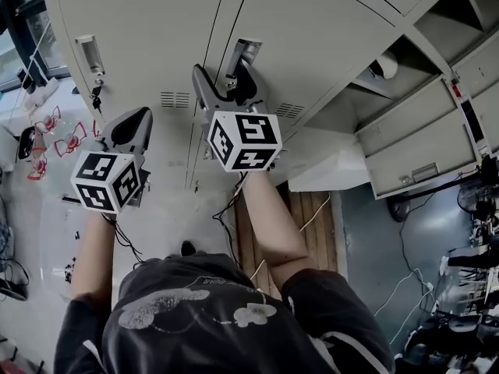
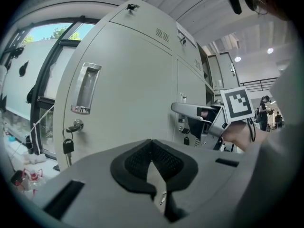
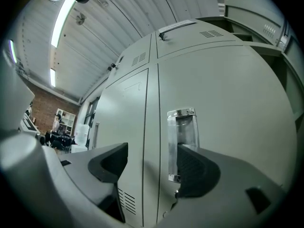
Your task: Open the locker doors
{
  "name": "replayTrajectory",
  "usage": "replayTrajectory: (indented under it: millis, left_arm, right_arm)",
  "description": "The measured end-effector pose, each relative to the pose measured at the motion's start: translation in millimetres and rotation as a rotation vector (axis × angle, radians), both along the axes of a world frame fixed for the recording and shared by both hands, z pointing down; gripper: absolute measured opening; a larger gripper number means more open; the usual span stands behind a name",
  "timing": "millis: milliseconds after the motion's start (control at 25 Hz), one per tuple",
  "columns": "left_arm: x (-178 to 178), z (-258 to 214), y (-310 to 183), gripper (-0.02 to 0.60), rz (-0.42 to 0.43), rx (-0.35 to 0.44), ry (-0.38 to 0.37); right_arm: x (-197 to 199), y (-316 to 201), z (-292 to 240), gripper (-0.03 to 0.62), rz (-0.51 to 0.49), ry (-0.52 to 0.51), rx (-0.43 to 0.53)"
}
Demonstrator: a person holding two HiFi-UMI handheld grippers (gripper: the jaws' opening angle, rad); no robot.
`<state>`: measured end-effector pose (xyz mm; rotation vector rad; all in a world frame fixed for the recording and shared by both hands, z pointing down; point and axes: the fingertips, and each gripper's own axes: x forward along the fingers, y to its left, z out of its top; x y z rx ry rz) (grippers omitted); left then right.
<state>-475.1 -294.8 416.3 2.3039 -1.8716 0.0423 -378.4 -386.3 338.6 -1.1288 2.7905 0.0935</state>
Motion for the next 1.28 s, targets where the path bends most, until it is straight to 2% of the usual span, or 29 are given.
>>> replayTrajectory:
  millis: [200,400,640,720,800,920,1040,1280]
  left_arm:
    - [3.3,0.9,-0.3,0.009,0.019,-0.001,-0.007]
    - [6.4,-3.2,-2.7,0.009,0.082,0.006,-0.006]
    - [7.9,0.0,4.4,0.009,0.181,-0.01,-0.01]
    - [5.2,-0.3,7.8,0.009,0.203,-0.01,-0.006]
    - [1.7,-1.1,11.5,0.009,0.22,-0.008,-0.003]
    - [-0.7,-1.8,17.3,0.009,0.246,-0.004,-0.001]
    - [3.1,-4.1,23.3,0.009,0.279,0.003,-0.005]
    - [14.0,-12.4,35.7,0.009,0.344,0.018,-0.02]
  right_arm:
    - [0.3,1.1,0.9,0.322,0.012,0.013,-0.032]
    - [1.9,7.1,2.0,0.322,0.068,0.032,-0.057]
    - [10.0,17.7,1.9,0.321,0.236,0.049,-0.057]
    - [17.2,19.0,1.9,0.293,0.308,0.049,-0.065]
    - [25.1,20.7,1.5,0.233,0.372,0.045,-0.077]
    - [32.4,25.8,1.5,0.214,0.427,0.042,-0.087]
    - [42.9,31.0,2.1,0.164,0.48,0.039,-0.097]
    - [51.7,39.9,0.3,0.149,0.484,0.03,-0.096]
